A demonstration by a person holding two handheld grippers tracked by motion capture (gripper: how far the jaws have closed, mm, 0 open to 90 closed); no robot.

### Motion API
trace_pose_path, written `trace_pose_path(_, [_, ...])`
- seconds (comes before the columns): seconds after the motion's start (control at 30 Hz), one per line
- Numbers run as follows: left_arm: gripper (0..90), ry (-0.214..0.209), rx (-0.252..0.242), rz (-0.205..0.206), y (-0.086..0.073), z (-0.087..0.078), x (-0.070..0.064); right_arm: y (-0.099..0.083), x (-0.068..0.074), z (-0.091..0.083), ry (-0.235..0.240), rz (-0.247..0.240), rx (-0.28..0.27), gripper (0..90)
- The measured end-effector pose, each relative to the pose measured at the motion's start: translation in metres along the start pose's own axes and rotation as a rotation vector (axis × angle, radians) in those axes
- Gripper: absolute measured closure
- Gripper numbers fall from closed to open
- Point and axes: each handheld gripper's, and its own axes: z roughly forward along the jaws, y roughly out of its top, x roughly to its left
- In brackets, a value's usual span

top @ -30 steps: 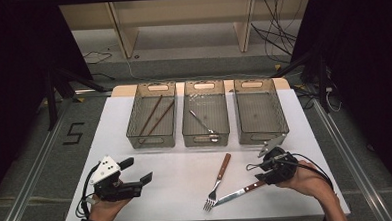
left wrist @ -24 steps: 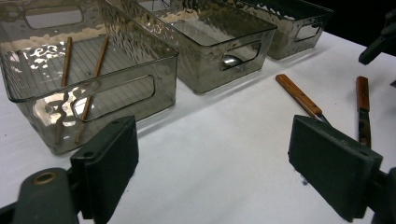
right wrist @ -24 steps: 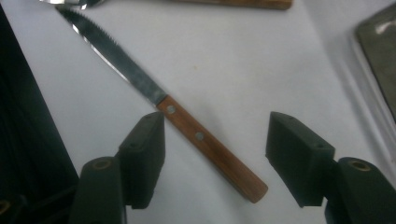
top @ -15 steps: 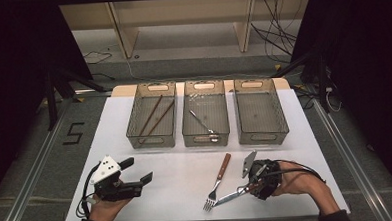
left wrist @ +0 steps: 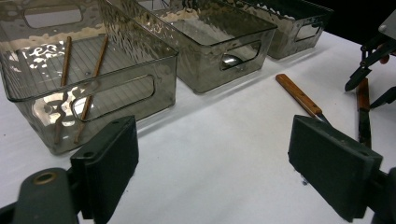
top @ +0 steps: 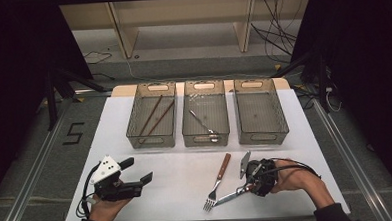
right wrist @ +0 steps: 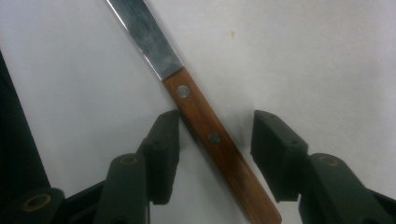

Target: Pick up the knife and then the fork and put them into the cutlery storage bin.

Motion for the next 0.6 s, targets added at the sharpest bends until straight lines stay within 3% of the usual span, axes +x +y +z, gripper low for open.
trace_pose_path(0.13, [15.9, 0.000, 0.002, 0.004, 0.0001, -0.0001, -0.0001, 0.0002, -0.0001, -0.0003, 0.030, -0.007, 0.005, 60.5])
trace_pose_path(0.3, [15.8, 0.001, 0.001, 0.004, 0.0001, -0.0006, -0.0001, 0.0022, 0.0004, 0.0004, 0.034, -0.056, 0.020, 67.1])
trace_pose_path(0.33, [15.8, 0.001, -0.003, 0.001, 0.0001, -0.0005, -0.0002, 0.0025, 0.0024, -0.0008, 0.048, -0.051, 0.047, 69.3])
trace_pose_path(0.5, [15.8, 0.001, 0.002, 0.004, 0.0000, -0.0008, -0.0001, 0.0003, 0.0062, -0.0008, 0.040, -0.089, 0.038, 74.7])
trace_pose_path(0.6, [15.8, 0.001, 0.002, 0.005, 0.0001, -0.0006, -0.0005, 0.0000, 0.0071, -0.0019, 0.051, -0.074, 0.047, 76.2])
